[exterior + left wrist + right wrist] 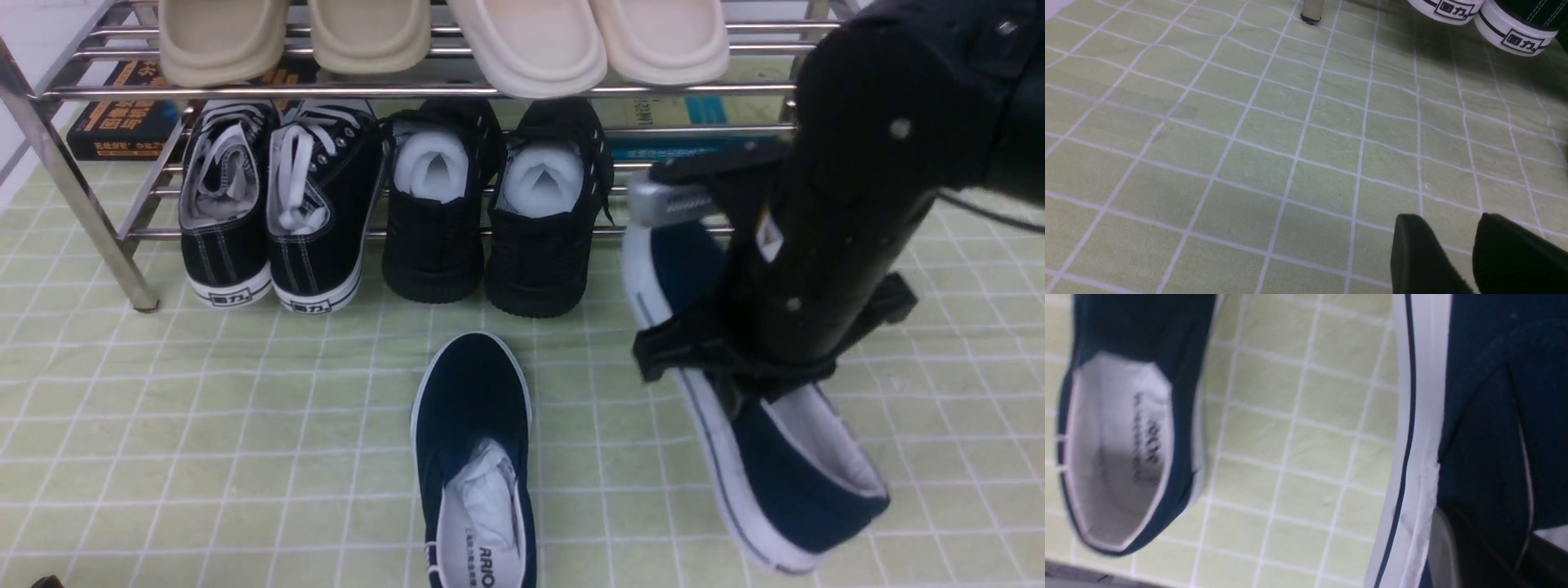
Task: Take the shoes off the shelf with your hand from the green coffee tablecloth.
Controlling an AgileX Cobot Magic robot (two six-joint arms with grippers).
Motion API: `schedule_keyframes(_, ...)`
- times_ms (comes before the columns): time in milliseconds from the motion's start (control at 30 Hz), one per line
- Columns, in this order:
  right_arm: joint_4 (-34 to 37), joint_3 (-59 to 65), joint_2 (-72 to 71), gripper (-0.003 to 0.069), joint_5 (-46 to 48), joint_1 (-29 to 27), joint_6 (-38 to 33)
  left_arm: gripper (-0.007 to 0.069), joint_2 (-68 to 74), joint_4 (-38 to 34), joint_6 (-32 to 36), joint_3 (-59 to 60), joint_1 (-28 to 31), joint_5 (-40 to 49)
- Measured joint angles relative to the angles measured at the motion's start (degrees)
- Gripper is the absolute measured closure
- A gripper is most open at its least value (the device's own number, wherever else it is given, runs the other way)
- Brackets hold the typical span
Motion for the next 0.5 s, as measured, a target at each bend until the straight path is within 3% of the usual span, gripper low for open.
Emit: schedule_keyframes(500,4.41,0.11,10.57,0.0634,-7.77,3.18,4.5,0.0383,0.0,0.0,0.0,0.0,0.0,-0.02)
